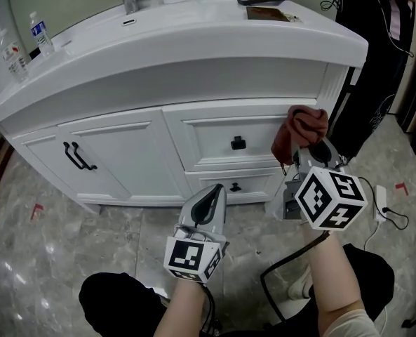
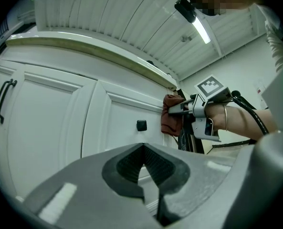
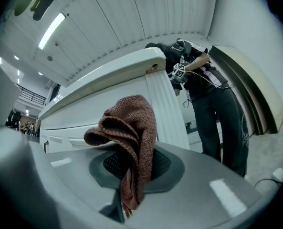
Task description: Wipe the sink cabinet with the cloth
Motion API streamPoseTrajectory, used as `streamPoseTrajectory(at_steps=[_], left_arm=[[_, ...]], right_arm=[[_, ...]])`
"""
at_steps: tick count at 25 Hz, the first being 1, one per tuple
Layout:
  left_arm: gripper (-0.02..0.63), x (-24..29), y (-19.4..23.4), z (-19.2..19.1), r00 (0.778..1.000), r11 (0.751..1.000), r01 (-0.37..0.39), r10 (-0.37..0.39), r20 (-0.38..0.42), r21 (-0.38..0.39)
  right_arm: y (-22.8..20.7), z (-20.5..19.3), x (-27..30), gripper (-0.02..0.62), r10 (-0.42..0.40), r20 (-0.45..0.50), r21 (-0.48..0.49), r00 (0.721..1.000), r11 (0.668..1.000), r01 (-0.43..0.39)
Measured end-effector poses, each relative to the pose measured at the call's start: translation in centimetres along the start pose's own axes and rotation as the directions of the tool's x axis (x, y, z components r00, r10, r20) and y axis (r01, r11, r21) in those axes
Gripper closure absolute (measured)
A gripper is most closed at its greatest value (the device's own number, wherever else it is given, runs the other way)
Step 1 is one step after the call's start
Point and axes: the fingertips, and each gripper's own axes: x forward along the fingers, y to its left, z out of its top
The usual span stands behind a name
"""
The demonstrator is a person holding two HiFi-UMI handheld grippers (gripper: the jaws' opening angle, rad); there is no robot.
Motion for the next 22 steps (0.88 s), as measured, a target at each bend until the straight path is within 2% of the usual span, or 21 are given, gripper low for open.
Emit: streamPoseTrajectory(at_steps=[5, 8, 10, 13, 18, 22], left_arm=[[0.606, -0.3, -0.2, -1.2, 1.000, 1.000, -0.003, 0.003, -0.018, -0.015], [0.606, -0.8, -0.1, -1.6, 1.000, 1.000, -0.006, 0.005, -0.025, -0.019], [0.605, -1.4, 0.4, -2.2, 0.999, 1.000, -0.015, 0.014, -0.037, -0.021], [0.606, -2.1, 1.6, -3.1, 0.998, 0.999, -0.037, 0.035, -0.053, -0.036], [0.605, -3.4, 4.0, -3.2, 0.996, 0.997, -0.074, 0.073, -0.056, -0.028], [0.606, -4.5, 6.4, -3.4, 0.991, 0.992, -0.123, 0.121, -0.059, -0.029]], right_arm=[[-2.1, -0.6, -0.8, 0.511, -0.062, -0.011, 0.041, 0.998, 0.997, 0.062], [-1.4, -1.5, -1.5, 0.514, -0.048, -0.023, 0.054, 0.999, 0.997, 0.049], [0.5, -2.9, -1.5, 0.514, 0.000, -0.044, 0.059, 0.999, 0.998, 0.003], [5.3, -5.4, -0.7, 0.514, 0.114, -0.087, 0.066, 0.990, 0.992, -0.108], [14.2, -8.9, 0.8, 0.514, 0.301, -0.144, 0.061, 0.943, 0.953, -0.295], [18.1, -10.8, 2.9, 0.514, 0.363, -0.170, 0.093, 0.916, 0.932, -0.352]])
